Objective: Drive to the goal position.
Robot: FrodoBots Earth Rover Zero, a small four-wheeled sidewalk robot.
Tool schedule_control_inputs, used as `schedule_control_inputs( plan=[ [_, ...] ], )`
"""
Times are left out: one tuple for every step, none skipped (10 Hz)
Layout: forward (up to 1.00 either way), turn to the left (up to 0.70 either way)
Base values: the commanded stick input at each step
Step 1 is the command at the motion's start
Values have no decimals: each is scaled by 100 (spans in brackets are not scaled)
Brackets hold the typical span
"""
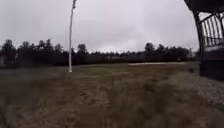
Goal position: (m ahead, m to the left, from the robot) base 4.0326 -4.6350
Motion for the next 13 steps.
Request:
schedule_control_inputs(
  plan=[
    [70,0],
    [70,0],
    [70,0],
    [70,0],
    [70,0],
    [70,0],
    [70,0],
    [70,0],
    [70,0],
    [70,0],
    [70,0],
    [70,-2],
    [70,-23]
  ],
)
